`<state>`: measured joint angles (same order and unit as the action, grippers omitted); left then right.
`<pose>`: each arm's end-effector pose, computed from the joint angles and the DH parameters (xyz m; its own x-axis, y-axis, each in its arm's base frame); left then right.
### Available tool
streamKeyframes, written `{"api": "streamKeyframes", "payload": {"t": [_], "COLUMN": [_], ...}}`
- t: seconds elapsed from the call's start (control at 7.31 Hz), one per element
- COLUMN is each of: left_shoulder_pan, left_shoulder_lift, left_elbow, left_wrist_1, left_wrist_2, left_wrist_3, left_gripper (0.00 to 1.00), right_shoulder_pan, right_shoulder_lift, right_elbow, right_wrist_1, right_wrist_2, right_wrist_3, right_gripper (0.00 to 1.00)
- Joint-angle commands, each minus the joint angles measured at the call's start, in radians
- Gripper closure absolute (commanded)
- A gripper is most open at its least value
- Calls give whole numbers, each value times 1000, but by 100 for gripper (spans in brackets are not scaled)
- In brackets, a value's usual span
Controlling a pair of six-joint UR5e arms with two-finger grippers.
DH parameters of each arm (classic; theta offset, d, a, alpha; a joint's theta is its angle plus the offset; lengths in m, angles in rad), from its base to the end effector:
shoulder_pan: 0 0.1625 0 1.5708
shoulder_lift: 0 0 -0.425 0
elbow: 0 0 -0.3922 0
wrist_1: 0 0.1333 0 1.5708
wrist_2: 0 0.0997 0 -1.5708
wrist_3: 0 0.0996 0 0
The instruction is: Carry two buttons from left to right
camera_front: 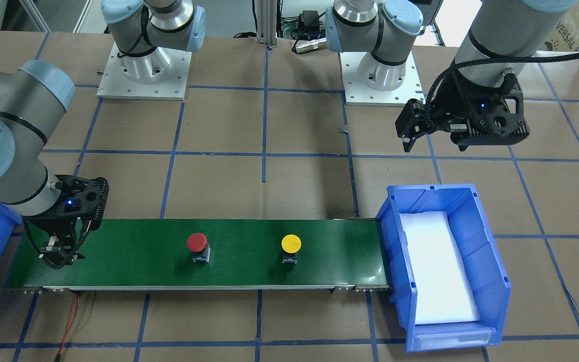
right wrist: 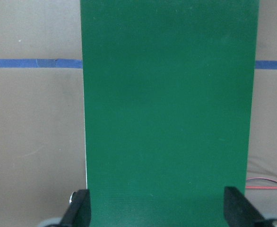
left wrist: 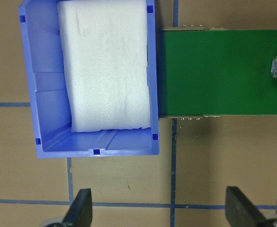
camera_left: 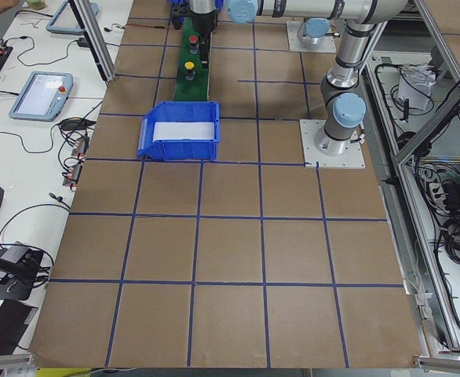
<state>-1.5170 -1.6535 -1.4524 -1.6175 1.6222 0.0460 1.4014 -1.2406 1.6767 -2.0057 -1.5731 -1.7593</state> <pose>-0.0997 -0.5318 0.4995 -0.9987 -0.0072 -0.0508 -0.0079 0.9999 0.0134 0.0312 -0.6068 0.2992 0.0191 -0.9998 -0.0016 -0.9998 -0.0191 0.0020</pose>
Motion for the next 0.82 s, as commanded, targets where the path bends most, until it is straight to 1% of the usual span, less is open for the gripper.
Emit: {"api": "streamKeyframes", "payload": {"t": [0.0,0.68], "left_shoulder_pan": [0,0], "left_shoulder_lift": [-5,3], "left_elbow": [1,0], "left_wrist_1": [5,4], "left_wrist_2": [-4,1], "left_wrist_3": [-3,-2], "left_gripper": [0,0], "right_shoulder_pan": [4,5], "right_shoulder_lift": [1,16], "right_elbow": [-5,-15], "right_wrist_1": [-1,-10], "right_wrist_2": [2,4], "right_wrist_3": [3,0], "right_gripper": [2,2]}}
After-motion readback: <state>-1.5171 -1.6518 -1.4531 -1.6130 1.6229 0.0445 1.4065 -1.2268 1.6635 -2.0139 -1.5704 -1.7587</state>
